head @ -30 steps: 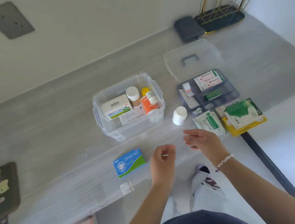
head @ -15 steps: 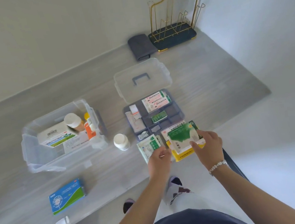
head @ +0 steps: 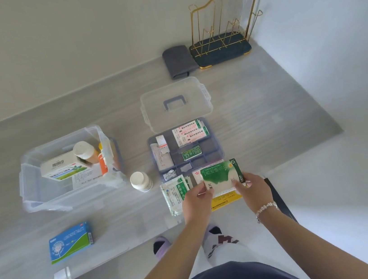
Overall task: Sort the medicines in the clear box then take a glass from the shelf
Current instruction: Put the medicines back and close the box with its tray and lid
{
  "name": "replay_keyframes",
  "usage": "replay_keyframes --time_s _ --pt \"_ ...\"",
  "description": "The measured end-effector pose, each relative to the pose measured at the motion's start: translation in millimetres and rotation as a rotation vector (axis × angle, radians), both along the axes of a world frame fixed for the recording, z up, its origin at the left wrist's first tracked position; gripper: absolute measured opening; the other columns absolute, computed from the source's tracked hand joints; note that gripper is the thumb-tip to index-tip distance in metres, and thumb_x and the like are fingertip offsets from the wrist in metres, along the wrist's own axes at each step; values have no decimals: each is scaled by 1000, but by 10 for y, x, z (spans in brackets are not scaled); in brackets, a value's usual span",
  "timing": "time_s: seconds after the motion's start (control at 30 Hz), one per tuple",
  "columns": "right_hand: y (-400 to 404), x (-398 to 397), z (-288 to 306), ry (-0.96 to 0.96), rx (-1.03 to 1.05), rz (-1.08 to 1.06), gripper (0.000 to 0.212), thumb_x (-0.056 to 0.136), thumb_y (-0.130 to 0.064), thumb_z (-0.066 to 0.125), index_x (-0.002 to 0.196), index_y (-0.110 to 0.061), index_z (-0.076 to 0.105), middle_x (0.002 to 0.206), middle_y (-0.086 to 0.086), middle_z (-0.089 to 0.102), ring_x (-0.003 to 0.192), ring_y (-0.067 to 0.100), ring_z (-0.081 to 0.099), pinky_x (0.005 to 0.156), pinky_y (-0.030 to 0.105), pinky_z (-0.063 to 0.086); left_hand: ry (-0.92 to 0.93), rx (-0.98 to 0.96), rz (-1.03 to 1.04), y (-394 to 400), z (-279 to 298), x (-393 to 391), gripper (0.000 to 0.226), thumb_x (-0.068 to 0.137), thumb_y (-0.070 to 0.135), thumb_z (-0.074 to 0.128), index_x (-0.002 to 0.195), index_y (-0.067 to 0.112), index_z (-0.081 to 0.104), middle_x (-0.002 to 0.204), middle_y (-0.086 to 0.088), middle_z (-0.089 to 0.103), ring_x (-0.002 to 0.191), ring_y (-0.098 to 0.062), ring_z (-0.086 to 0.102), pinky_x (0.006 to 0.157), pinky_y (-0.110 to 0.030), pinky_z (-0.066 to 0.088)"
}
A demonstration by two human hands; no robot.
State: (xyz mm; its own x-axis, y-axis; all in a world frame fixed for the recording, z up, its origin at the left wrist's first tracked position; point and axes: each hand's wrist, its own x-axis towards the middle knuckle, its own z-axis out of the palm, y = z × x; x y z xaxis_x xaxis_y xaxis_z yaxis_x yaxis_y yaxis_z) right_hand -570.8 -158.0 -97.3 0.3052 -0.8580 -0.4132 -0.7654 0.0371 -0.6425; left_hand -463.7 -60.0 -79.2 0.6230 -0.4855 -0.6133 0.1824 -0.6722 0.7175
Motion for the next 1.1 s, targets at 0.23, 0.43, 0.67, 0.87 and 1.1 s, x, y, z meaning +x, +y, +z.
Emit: replay_keyframes --time_s 0.23,0.43,0.67,0.87,1.1 --pt "55 52 119 -94 -40 -106 30 82 -30 64 106 -11 68 110 8 64 98 15 55 81 24 39 7 -61 130 56 102 140 17 81 22 69 98 24 65 91 10 68 88 -14 66 82 -34 55" --pt "153 35 113 -67 22 -136 29 83 -33 62 103 -13 66 114 5 65 107 18 57 76 22 35 63 -56 107 225 73 191 14 80 20 71 86 27 61 93 6 69 87 -15 65 83 -34 55" --pt "234 -32 126 -163 45 -171 24 83 -27 64 97 -7 63 82 -1 68 70 3 59 51 7 40 190 -104 170 293 23 116 22 77 20 74 91 20 57 87 2 71 80 -17 67 82 -38 57" --pt "220 -3 128 -166 43 -160 16 84 -34 61 85 -18 63 78 -7 66 76 10 61 56 9 41 268 -218 271 381 60 234 29 81 10 69 105 18 55 93 -5 72 84 -18 69 72 -30 57" --pt "50 -85 -122 -20 197 -235 48 82 -30 64 126 -15 50 112 10 59 100 27 58 84 34 46 204 -281 371 554 91 450 26 83 11 67 101 26 56 87 4 72 83 -10 68 60 -17 54"
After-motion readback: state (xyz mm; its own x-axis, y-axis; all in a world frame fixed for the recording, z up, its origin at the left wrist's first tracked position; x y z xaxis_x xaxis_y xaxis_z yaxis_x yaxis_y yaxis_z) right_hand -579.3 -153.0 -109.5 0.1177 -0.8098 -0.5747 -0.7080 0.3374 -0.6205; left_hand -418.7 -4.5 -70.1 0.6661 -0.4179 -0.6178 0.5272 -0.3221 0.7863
